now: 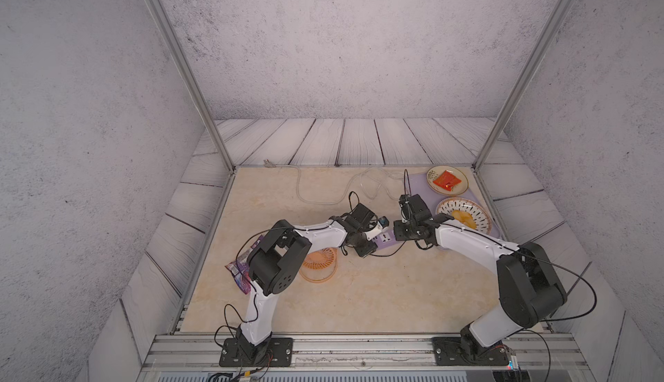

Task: Unplug the desk fan from the power strip
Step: Remove the plug from the socket.

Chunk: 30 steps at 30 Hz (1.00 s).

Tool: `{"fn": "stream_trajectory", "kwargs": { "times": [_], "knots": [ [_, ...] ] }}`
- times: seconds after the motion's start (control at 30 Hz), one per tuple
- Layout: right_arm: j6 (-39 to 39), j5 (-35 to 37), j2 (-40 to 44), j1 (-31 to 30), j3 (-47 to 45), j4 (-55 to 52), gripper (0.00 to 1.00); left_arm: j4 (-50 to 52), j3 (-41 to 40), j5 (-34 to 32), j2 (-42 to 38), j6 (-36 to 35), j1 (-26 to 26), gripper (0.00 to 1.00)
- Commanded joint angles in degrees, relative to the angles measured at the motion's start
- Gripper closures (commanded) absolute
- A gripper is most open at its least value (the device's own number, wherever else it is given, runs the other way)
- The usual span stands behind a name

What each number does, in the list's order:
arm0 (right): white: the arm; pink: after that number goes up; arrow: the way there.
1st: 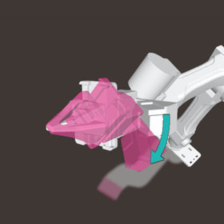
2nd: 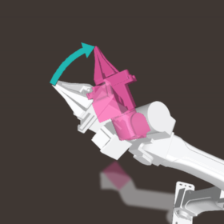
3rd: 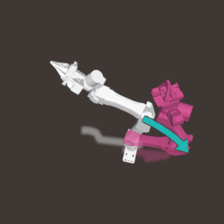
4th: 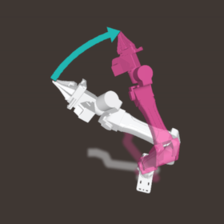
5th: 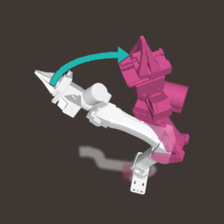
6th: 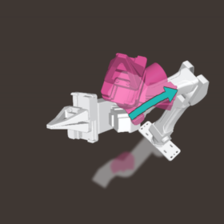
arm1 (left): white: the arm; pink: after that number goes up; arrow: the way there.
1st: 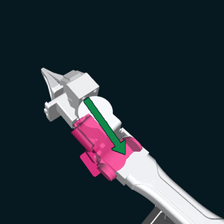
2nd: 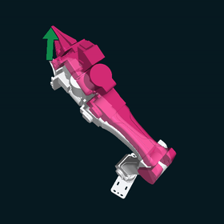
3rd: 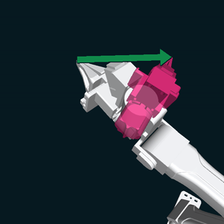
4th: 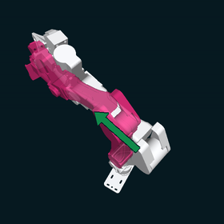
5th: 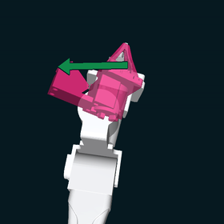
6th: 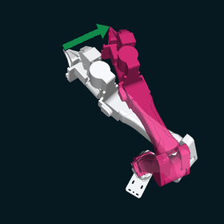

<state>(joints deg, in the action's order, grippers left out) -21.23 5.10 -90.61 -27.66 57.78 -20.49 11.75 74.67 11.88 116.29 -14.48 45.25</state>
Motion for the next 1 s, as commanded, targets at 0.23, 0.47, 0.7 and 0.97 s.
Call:
{"fn": "stream_trajectory", "kwargs": {
  "times": [0.23, 0.47, 0.7, 0.97],
  "knots": [
    [-5.47, -10.04, -0.81, 0.87, 2.57, -2.62, 0.92, -2.45, -0.30, -0.96, 1.75, 3.05, 0.26, 1.00],
    [-3.65, -8.30, -0.09, 0.38, 1.43, -1.23, 0.70, -2.43, -0.23, -1.04, 1.77, 2.88, 0.27, 1.00],
    [-2.83, -8.07, -0.45, 0.50, 0.10, 1.03, 0.49, -2.30, -0.32, -1.07, 1.74, 2.75, 0.27, 1.00],
    [-1.69, -8.45, -0.74, 0.49, -0.67, 2.53, 0.52, -2.19, -0.12, -0.98, 1.75, 2.61, 0.27, 1.00]
  ]
}}
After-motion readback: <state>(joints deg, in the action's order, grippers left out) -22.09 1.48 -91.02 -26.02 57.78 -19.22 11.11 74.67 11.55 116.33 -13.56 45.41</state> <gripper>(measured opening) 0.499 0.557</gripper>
